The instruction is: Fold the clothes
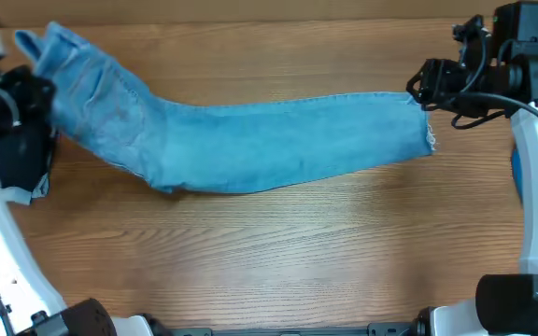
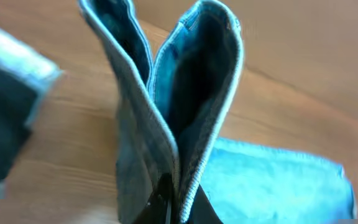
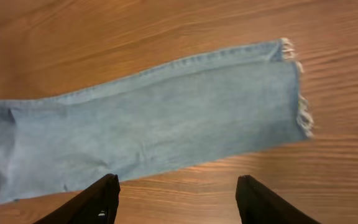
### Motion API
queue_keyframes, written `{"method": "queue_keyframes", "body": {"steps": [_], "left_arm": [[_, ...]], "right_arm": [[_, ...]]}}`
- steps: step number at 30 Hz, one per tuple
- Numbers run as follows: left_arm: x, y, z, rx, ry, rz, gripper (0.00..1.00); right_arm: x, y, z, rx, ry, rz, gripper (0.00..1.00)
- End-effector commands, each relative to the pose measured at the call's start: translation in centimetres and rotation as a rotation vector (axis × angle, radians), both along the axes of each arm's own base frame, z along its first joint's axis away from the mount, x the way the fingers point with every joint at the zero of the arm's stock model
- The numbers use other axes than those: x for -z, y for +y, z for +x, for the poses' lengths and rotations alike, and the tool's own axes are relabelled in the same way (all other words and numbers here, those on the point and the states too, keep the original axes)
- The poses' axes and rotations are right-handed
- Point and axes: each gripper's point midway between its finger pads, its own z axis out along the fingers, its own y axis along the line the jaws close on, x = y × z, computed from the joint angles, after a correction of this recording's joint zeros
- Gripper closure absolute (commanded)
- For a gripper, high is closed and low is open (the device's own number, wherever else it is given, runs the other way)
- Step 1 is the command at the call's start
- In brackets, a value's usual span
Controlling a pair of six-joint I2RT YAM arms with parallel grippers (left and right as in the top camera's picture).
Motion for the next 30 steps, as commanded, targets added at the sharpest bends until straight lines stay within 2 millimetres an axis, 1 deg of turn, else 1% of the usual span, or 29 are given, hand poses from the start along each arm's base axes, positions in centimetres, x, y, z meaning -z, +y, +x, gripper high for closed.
{"method": "queue_keyframes", "body": {"steps": [1,3,4,5,7,8,9,13,15,16,18,20,21,22,23,24,25,27,29,30], "left_arm": [[-0.2,-7.3,1.2,0.145,0.018,0.120,0.96],[0.9,-10.5,1.8,0.169,0.053,0.195,0.96],[1.4,-12.5,2.1,0.193,0.065,0.224,0.96],[1.8,-14.0,2.3,0.219,0.069,0.229,0.96],[3.2,-18.0,3.0,0.305,0.083,0.221,0.96],[3.9,-19.2,3.1,0.329,0.093,0.220,0.96],[5.2,-21.2,3.4,0.371,0.115,0.221,0.96],[8.7,-26.3,4.0,0.453,0.167,0.209,0.96],[9.9,-28.3,4.4,0.459,0.178,0.200,0.96],[10.3,-28.8,4.5,0.456,0.179,0.208,0.96],[10.7,-28.7,4.7,0.411,0.185,0.249,0.96],[10.2,-28.2,4.5,0.397,0.184,0.260,0.96],[9.8,-27.5,4.4,0.369,0.188,0.265,0.96],[9.1,-27.1,4.3,0.355,0.181,0.254,0.96],[8.6,-27.5,4.1,0.370,0.171,0.233,0.96],[8.0,-28.2,3.8,0.398,0.160,0.200,0.96],[7.7,-29.7,3.0,0.444,0.163,0.154,0.96],[8.1,-31.9,1.6,0.500,0.183,0.135,0.96],[8.4,-33.2,0.8,0.520,0.184,0.167,0.96],[8.5,-33.5,0.6,0.493,0.187,0.183,0.96]], "right_arm": [[-2.9,-0.7,-0.2,0.022,-0.075,-0.004,0.36],[-3.4,-0.7,-0.4,0.023,-0.091,-0.006,0.35],[-3.8,-0.7,-0.4,0.023,-0.102,-0.007,0.35],[-4.1,-0.7,-0.5,0.023,-0.110,-0.008,0.34],[-4.7,-0.7,-0.6,0.023,-0.127,-0.010,0.34],[-4.9,-0.7,-0.6,0.023,-0.132,-0.011,0.34],[-5.2,-0.7,-0.6,0.023,-0.139,-0.012,0.34],[-6.1,-0.7,-0.7,0.023,-0.156,-0.014,0.33],[-6.5,-0.7,-0.7,0.023,-0.164,-0.015,0.33],[-6.5,-0.7,-0.8,0.023,-0.165,-0.015,0.33],[-6.5,-0.7,-0.8,0.017,-0.164,-0.018,0.33],[-6.5,-0.7,-0.8,0.017,-0.164,-0.018,0.33],[-6.5,-0.7,-0.8,0.017,-0.164,-0.018,0.33],[-6.5,-0.7,-0.8,0.017,-0.164,-0.018,0.33],[-6.5,-0.7,-0.8,0.017,-0.165,-0.018,0.33],[-6.5,-0.7,-0.8,0.017,-0.166,-0.018,0.33],[-6.6,-0.7,-0.7,0.017,-0.169,-0.019,0.33],[-6.6,-0.7,-0.6,0.017,-0.173,-0.019,0.33],[-6.6,-0.7,-0.7,0.017,-0.173,-0.019,0.32],[-6.6,-0.7,-0.7,0.017,-0.172,-0.019,0.33]]}}
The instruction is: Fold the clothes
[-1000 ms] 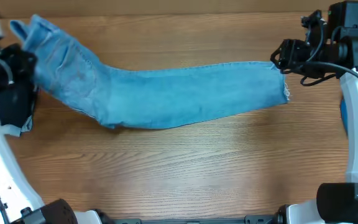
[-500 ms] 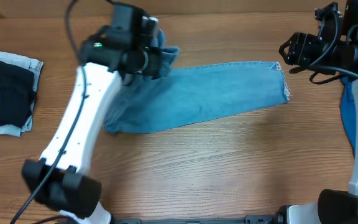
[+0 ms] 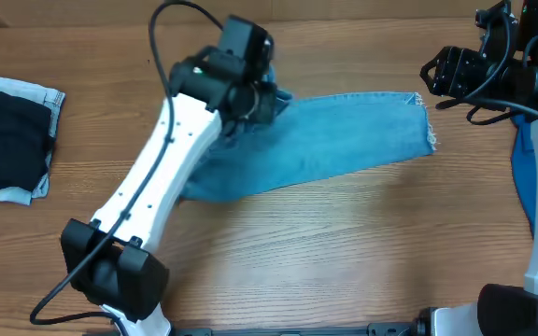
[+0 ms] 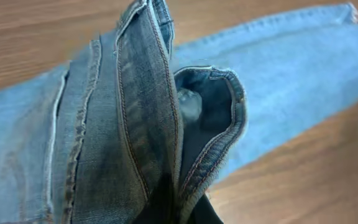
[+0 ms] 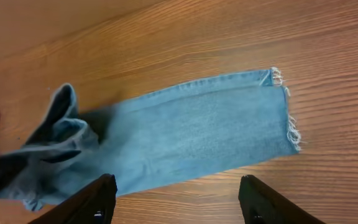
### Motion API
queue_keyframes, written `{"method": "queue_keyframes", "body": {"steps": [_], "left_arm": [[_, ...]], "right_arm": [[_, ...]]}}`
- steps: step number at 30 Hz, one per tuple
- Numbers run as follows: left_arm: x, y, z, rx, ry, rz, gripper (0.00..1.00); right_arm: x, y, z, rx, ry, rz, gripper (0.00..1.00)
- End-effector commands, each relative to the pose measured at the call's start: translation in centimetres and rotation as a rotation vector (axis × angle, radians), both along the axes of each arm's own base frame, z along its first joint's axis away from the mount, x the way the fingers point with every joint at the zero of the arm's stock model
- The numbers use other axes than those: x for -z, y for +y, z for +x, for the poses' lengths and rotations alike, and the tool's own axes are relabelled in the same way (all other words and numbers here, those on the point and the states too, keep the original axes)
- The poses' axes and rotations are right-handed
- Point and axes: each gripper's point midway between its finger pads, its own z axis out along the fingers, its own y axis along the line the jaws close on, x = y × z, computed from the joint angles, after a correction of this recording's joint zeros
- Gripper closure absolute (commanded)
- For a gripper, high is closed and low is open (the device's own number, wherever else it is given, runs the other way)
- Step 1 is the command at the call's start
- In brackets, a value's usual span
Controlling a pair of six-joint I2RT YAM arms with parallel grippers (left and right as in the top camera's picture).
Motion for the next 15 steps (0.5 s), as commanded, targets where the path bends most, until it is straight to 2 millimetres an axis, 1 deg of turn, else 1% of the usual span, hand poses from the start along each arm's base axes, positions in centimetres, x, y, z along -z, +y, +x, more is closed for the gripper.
{"method": "queue_keyframes", "body": {"steps": [1,3,5,8,9,11,13,14,15], "left_arm": [[-3.3,-2.9,-1.6,-0.020,-0.062,-0.041,0.96],[-3.7,-0.9,-1.5,-0.109,-0.067,-0.008,0.96],[-4.9,1.7,-1.3,-0.170,-0.082,0.001,0.96],[-8.1,7.2,-1.9,-0.293,-0.123,-0.010,0.96],[-9.2,9.4,-2.3,-0.342,-0.143,-0.006,0.96],[-11.0,12.7,-3.5,-0.415,-0.169,0.006,0.96],[-12.3,14.6,-4.9,-0.453,-0.183,-0.004,0.96],[-12.6,14.4,-5.2,-0.446,-0.186,-0.019,0.96],[-12.7,13.3,-5.4,-0.416,-0.183,-0.047,0.96]], "right_arm": [[-2.2,-0.1,-0.4,0.001,-0.063,-0.008,0.32],[-2.2,-0.1,-0.4,0.001,-0.062,-0.008,0.32],[-2.2,-0.1,-0.4,0.001,-0.062,-0.008,0.32],[-2.1,-0.1,-0.5,0.000,-0.058,-0.007,0.32],[-2.1,-0.1,-0.5,0.000,-0.054,-0.007,0.32],[-2.0,-0.1,-0.6,0.000,-0.051,-0.006,0.32],[-2.0,-0.1,-0.6,0.000,-0.051,-0.006,0.32],[-2.0,-0.1,-0.6,0.000,-0.051,-0.006,0.32],[-2.0,-0.1,-0.6,0.001,-0.051,-0.007,0.32]]}}
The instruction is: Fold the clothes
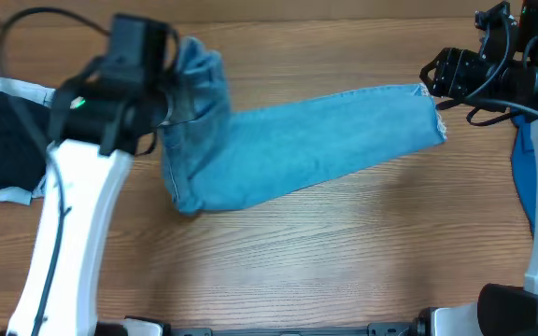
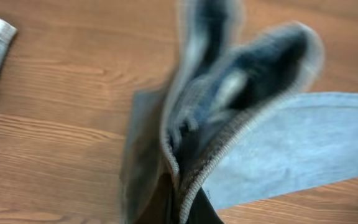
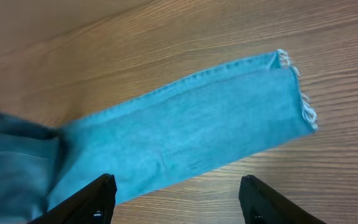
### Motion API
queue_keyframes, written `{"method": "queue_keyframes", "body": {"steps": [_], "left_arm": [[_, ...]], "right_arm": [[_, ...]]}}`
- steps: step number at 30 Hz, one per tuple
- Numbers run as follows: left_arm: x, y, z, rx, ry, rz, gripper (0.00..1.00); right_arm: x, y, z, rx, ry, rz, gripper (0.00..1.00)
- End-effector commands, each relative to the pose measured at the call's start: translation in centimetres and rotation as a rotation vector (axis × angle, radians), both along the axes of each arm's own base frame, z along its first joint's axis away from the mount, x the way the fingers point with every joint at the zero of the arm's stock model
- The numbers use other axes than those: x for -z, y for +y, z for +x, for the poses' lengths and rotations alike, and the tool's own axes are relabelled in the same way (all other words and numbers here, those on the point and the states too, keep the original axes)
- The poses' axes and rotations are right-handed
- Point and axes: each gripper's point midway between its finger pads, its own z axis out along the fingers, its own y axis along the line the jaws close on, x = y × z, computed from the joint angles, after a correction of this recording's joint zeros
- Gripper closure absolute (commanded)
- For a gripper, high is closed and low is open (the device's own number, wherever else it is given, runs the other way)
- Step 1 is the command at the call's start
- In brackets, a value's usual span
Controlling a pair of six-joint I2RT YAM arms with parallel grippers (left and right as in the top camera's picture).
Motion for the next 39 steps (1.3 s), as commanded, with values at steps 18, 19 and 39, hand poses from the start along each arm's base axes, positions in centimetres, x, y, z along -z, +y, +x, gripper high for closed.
{"method": "queue_keyframes", "body": {"steps": [18,19,39], "left_arm": [[21.0,-26.5,0.8,0.184,0.374,-0.180,0.96],[21.5,-27.2,0.2,0.204,0.396,-0.188,0.96],[8.6,-9.1,1.0,-0.144,0.205,-0.014,0.96]], "right_arm": [[-2.4,1.2,-0.7,-0.049,-0.062,0.050,0.32],[-2.4,1.2,-0.7,-0.048,-0.062,0.051,0.32],[-2.4,1.2,-0.8,-0.048,-0.057,0.051,0.32]]}}
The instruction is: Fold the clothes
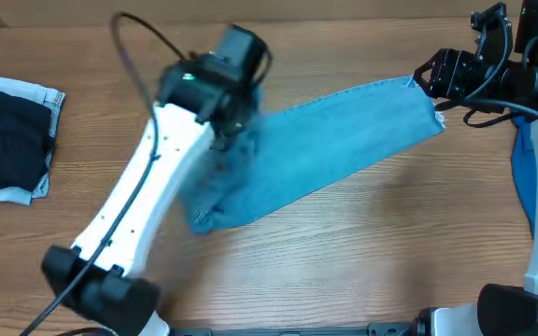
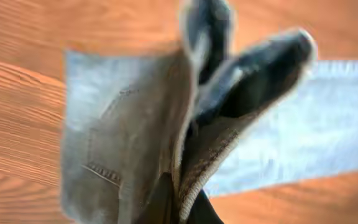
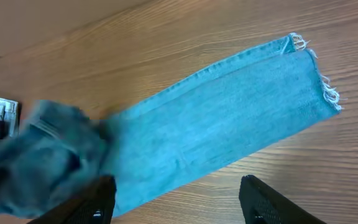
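Blue jeans (image 1: 344, 140) lie slanting across the table, frayed hem (image 1: 428, 98) at the right, waist end lifted at the left. My left gripper (image 2: 178, 205) is shut on the waistband (image 2: 229, 106), holding it bunched above the leg; in the overhead view the left gripper (image 1: 236, 98) hangs over the jeans' left part. My right gripper (image 3: 178, 199) is open, raised off the table near the hem, nothing between its fingers; overhead shows that right gripper (image 1: 434, 75) just above the hem.
A folded dark garment with pale edges (image 1: 7, 140) lies at the table's left edge. Something blue (image 1: 519, 177) shows behind the right arm at the right edge.
My left gripper, still shut on the waistband, has moved right from the far left of the jeans to over their left-middle. The jeans now slant more steeply. The right gripper stays open.
First the jeans lay stretched out, my left gripper holding the waist at the far left. Then it held the waist over the middle, then back at the left, and now over the left-middle again. My right gripper stayed open near the hem throughout.
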### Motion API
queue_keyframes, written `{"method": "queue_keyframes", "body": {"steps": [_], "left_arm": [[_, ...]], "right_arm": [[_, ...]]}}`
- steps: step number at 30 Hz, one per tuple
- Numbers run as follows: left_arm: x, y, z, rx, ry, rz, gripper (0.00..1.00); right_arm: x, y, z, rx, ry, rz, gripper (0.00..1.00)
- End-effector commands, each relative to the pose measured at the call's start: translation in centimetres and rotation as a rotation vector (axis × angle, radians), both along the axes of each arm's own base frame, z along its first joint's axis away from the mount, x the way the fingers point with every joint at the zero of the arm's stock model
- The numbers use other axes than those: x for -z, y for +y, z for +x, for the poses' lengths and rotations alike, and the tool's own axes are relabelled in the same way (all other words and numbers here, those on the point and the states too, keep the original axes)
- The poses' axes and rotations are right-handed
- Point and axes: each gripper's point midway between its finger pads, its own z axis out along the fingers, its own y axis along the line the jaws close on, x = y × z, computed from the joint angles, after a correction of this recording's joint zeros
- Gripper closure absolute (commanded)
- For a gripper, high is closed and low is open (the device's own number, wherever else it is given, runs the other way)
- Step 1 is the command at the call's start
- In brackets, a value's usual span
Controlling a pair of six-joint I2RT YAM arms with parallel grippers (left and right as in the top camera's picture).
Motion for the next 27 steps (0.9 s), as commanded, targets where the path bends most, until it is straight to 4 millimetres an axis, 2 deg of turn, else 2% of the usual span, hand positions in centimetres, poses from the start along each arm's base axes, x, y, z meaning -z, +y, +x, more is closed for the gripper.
{"method": "queue_keyframes", "body": {"steps": [1,2,4,5,8,10,12,14,15,18,24,27], "left_arm": [[1.0,-1.0,0.3,-0.037,-0.006,0.012,0.96],[1.5,-1.8,0.6,-0.036,-0.014,-0.002,0.96],[3.6,-4.6,1.3,-0.018,-0.023,-0.040,0.96],[5.4,-6.9,1.5,0.004,-0.014,-0.067,0.96],[10.7,-11.2,1.2,0.048,0.068,-0.104,0.96],[15.5,-14.4,0.1,0.101,0.181,-0.154,0.96],[18.4,-16.3,-0.5,0.131,0.253,-0.204,0.93],[20.2,-17.3,-0.8,0.146,0.289,-0.233,0.86],[20.7,-17.6,-0.9,0.151,0.301,-0.245,0.81],[20.8,-17.8,-0.9,0.173,0.301,-0.249,0.73],[20.9,-17.6,-1.4,0.187,0.325,-0.247,0.72],[20.5,-17.0,-1.0,0.196,0.325,-0.239,0.72]], "right_arm": [[-2.1,0.0,-0.5,-0.004,-0.058,-0.007,0.32],[-2.1,0.0,-0.5,-0.004,-0.058,-0.006,0.32],[-2.1,0.0,-0.5,-0.004,-0.059,-0.006,0.32],[-2.1,0.0,-0.5,-0.004,-0.059,-0.006,0.32],[-2.1,0.1,-0.6,-0.008,-0.055,0.000,0.32],[-2.0,0.1,-0.6,-0.008,-0.052,0.000,0.32],[-2.0,0.1,-0.6,-0.008,-0.051,0.000,0.32],[-2.0,0.1,-0.6,-0.008,-0.051,0.000,0.32],[-2.0,0.1,-0.7,-0.008,-0.051,0.000,0.32],[-2.0,0.1,-0.6,-0.008,-0.051,0.000,0.32],[-2.0,0.1,-0.7,-0.008,-0.048,0.000,0.32],[-2.0,0.1,-0.7,-0.008,-0.048,0.000,0.32]]}}
